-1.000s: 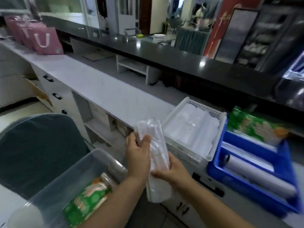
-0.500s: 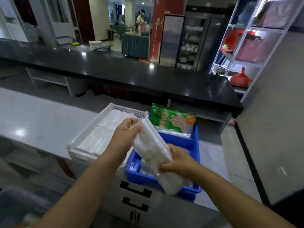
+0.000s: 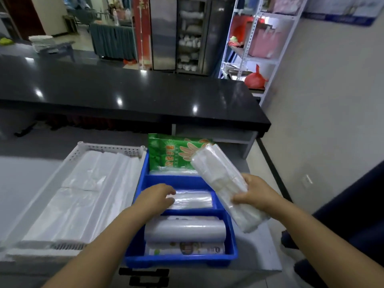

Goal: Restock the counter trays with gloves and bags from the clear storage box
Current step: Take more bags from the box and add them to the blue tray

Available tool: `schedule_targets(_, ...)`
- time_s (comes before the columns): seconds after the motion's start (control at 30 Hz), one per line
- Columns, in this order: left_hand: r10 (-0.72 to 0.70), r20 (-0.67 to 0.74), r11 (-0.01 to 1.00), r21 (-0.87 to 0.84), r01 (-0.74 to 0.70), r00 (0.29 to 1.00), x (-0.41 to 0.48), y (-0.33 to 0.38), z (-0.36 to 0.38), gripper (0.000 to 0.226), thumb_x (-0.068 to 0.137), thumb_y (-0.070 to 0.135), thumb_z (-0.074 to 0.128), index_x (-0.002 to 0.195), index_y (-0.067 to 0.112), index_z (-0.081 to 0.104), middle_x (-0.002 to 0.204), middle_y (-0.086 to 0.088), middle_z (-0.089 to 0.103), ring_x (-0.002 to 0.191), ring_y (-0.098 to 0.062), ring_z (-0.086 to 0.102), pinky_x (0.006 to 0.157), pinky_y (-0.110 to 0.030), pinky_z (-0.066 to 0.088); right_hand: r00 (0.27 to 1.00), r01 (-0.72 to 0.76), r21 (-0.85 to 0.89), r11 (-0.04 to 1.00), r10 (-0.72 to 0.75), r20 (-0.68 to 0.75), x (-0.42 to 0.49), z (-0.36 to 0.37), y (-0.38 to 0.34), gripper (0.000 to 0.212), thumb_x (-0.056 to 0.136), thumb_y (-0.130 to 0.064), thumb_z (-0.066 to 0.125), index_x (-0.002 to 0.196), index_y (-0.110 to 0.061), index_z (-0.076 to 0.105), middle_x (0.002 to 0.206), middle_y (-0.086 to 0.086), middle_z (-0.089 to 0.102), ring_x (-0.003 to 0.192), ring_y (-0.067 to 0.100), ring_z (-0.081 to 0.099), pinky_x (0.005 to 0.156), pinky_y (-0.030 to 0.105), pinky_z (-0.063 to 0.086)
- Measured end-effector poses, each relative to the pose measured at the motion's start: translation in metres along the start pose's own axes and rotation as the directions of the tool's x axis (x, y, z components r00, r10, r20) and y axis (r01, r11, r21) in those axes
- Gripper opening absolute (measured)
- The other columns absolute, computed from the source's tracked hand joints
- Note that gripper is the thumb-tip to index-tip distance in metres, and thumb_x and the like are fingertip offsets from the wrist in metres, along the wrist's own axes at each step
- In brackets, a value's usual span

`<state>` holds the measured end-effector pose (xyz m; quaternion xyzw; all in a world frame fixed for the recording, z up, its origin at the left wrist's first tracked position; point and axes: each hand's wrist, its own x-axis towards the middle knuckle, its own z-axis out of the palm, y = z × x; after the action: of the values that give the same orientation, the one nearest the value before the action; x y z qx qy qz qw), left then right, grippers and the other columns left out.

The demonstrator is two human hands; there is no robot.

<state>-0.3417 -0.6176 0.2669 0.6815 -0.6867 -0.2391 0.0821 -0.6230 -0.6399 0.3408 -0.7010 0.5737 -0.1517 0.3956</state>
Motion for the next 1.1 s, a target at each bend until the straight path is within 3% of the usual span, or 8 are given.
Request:
schedule_targets(0.13,0.146,0.12,0.962,0.216,-0.17,0.982,0.029,0.002,0.009,0.015,0.089,0.025,0.047,0.089,0.016,0.059,0.1,-0.003,0.058,0.09,-0.025,0.055,0.063,-0.034,0.04,0.994,-0.059,0.003,0.998,0.059,-0.088,0.017,-0.001,0.004,0.039,0.069,-0.014,0.078,0.087,-0.036,0.052,0.087,-0.007,0.063,0.079,0.006,0.061,0.058,0.015,0.045)
schedule_targets(0.23,0.161,0.134,0.924,0.326,-0.197,0.978,0.046,0.001,0.013,0.019,0.085,0.022,0.05,0.101,0.013,0.057,0.108,-0.007,0.058,0.096,-0.027,0.055,0.074,-0.038,0.046,0.987,-0.089,-0.007,0.996,0.087,-0.139,0.029,0.004,0.004,0.039,0.068,-0.016,0.079,0.087,-0.037,0.052,0.089,-0.007,0.063,0.08,0.006,0.062,0.06,0.018,0.047)
schedule_targets(0.43,0.145,0.161,0.91,0.365,-0.195,0.976,0.064,-0.002,0.017,0.048,0.073,0.031,0.069,0.115,0.017,0.052,0.113,-0.004,0.053,0.103,-0.025,0.051,0.081,-0.035,0.043,0.969,-0.144,-0.067,0.987,0.127,-0.21,0.043,0.012,0.005,0.043,0.068,-0.02,0.077,0.099,-0.037,0.052,0.091,-0.009,0.062,0.084,0.008,0.062,0.069,0.028,0.053)
schedule_targets(0.57,0.146,0.2,0.922,0.328,-0.207,0.969,0.071,-0.005,0.019,0.046,0.079,0.048,0.061,0.11,0.015,0.053,0.111,-0.005,0.054,0.103,-0.026,0.048,0.082,-0.036,0.039,0.96,-0.163,-0.084,0.983,0.139,-0.243,0.047,0.016,0.003,0.043,0.07,-0.021,0.077,0.095,-0.042,0.048,0.09,-0.01,0.061,0.084,0.007,0.061,0.068,0.027,0.053)
schedule_targets(0.73,0.127,0.207,0.967,0.191,-0.167,0.97,0.069,-0.007,0.019,0.028,0.089,0.028,0.051,0.11,0.012,0.055,0.112,-0.01,0.05,0.096,-0.028,0.051,0.072,-0.033,0.038,0.955,-0.169,-0.109,0.98,0.135,-0.263,0.054,0.019,-0.003,0.039,0.072,-0.023,0.076,0.095,-0.039,0.049,0.09,-0.01,0.061,0.084,0.006,0.06,0.07,0.029,0.053)
schedule_targets(0.9,0.098,0.181,0.991,0.072,-0.113,0.979,0.061,-0.004,0.017,0.031,0.084,0.027,0.057,0.112,0.017,0.052,0.108,-0.008,0.06,0.096,-0.026,0.057,0.076,-0.034,0.045,0.976,-0.052,-0.376,0.925,-0.032,-0.214,0.071,0.022,-0.021,0.033,0.076,-0.033,0.07,0.101,-0.035,0.048,0.084,-0.01,0.062,0.076,0.008,0.06,0.064,0.028,0.054)
schedule_targets(1.03,0.079,0.231,0.991,0.085,-0.101,0.97,0.049,-0.001,0.015,0.034,0.09,0.038,0.045,0.118,0.02,0.051,0.117,-0.012,0.057,0.109,-0.03,0.049,0.088,-0.037,0.041,0.973,0.127,-0.624,0.771,-0.22,-0.073,0.091,0.036,-0.036,0.041,0.083,-0.04,0.063,0.118,-0.031,0.044,0.092,-0.003,0.067,0.079,0.019,0.063,0.065,0.032,0.054)
schedule_targets(1.1,0.077,0.274,0.99,0.097,-0.107,0.959,0.04,0.001,0.013,0.029,0.093,0.036,0.041,0.114,0.02,0.053,0.115,-0.011,0.059,0.105,-0.029,0.053,0.084,-0.036,0.042,0.959,0.212,-0.708,0.674,-0.283,0.018,0.099,0.046,-0.039,0.04,0.085,-0.039,0.059,0.12,-0.031,0.043,0.097,0.0,0.068,0.081,0.025,0.064,0.068,0.034,0.054)
